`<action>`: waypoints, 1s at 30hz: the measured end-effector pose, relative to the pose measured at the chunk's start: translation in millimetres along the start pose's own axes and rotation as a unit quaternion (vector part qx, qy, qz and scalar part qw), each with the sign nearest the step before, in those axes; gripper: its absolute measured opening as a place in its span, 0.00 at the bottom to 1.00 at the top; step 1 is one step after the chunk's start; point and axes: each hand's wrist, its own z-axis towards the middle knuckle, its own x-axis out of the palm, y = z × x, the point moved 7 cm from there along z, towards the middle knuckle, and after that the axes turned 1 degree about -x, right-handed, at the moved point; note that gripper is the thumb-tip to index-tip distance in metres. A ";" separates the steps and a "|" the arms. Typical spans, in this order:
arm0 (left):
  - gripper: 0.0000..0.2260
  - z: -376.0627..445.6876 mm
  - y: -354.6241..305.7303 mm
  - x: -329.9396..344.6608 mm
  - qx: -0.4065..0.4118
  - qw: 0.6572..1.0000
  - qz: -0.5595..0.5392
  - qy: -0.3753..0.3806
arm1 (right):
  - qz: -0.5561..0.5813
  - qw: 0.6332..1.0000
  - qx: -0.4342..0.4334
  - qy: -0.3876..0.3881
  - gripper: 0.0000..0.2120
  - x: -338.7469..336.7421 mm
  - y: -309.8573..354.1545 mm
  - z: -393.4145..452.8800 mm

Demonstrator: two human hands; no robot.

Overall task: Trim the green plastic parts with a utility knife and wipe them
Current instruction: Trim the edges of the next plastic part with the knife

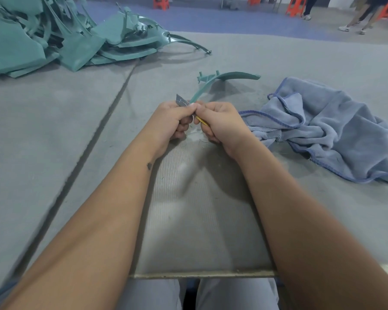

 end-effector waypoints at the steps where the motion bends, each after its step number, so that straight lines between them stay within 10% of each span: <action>1: 0.09 -0.5 -0.4 0.2 0.003 1.000 0.000 0.000 | -0.002 1.000 0.001 -0.007 0.17 -0.6 0.2 0.1; 22: 0.12 -4.0 -10.1 -2.1 0.060 0.987 0.110 -0.103 | -0.014 0.991 -0.020 -0.128 0.19 -15.1 -0.6 3.2; 30: 0.17 -1.6 -4.8 3.7 0.027 0.995 0.094 -0.024 | 0.004 1.000 0.021 -0.003 0.18 -0.8 -7.1 3.6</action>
